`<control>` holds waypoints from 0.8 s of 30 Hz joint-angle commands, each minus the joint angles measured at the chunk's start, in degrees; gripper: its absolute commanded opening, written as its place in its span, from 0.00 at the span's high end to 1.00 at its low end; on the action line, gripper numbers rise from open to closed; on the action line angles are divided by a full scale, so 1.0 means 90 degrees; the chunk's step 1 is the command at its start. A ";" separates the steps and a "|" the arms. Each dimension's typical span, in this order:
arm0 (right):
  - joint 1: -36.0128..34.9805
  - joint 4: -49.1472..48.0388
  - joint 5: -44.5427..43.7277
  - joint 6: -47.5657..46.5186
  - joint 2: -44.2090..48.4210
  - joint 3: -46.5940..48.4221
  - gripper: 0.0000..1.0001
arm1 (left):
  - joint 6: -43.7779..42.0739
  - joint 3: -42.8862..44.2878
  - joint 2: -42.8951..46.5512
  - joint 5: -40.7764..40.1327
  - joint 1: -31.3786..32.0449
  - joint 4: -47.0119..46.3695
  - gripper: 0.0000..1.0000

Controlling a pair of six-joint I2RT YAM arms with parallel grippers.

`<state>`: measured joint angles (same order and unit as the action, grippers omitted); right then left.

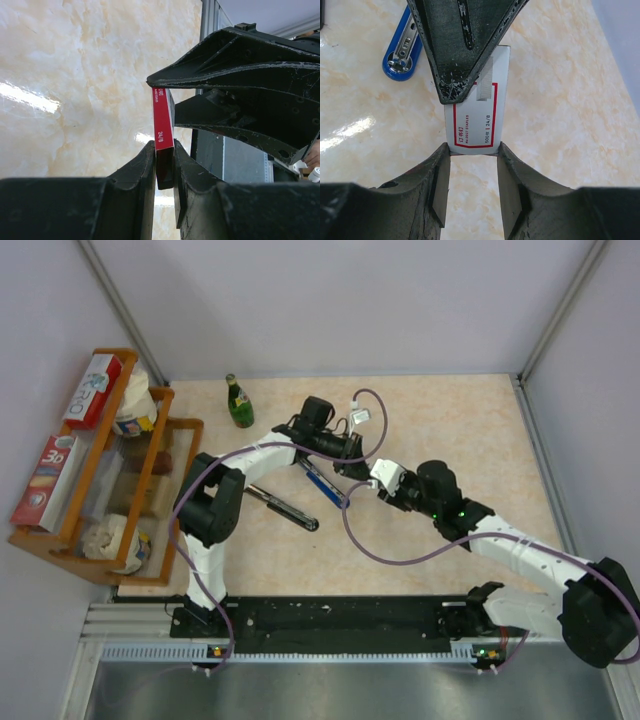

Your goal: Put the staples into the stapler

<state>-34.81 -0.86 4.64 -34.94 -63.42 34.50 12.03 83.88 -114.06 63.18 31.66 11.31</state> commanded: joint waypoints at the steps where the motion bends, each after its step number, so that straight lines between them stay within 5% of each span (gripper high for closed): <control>1: 0.0166 -0.0031 -0.0018 -0.0063 0.0171 -0.0005 0.67 | 0.0040 0.0046 0.0281 0.0226 -0.0158 -0.0192 0.78; 24: 0.0254 0.0457 0.0246 -0.0190 0.0142 0.0063 0.65 | 0.0157 0.0016 0.0339 0.0216 -0.0461 -0.0310 0.89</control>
<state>-33.56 -0.84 6.81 -35.62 -63.05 34.50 13.67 83.88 -114.06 64.58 29.93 10.70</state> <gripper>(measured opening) 0.378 0.168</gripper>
